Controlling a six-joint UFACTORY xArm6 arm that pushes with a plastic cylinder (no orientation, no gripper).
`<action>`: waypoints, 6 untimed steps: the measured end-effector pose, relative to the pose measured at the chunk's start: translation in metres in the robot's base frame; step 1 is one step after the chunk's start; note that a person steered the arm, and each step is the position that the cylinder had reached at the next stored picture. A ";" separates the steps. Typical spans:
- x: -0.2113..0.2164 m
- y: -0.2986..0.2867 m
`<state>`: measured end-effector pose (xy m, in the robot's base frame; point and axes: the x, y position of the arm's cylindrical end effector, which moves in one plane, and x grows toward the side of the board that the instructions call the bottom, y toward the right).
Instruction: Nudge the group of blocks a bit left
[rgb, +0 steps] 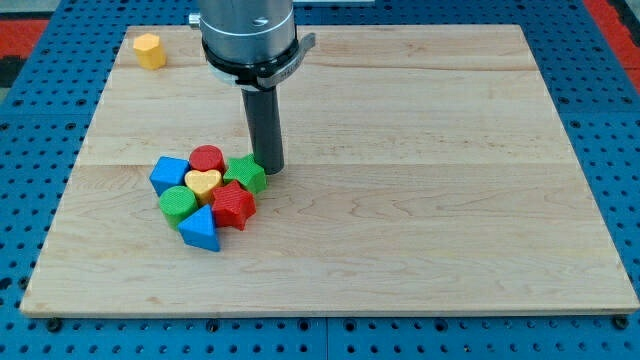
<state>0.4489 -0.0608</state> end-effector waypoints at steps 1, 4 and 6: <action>0.001 0.000; 0.073 0.075; 0.071 0.026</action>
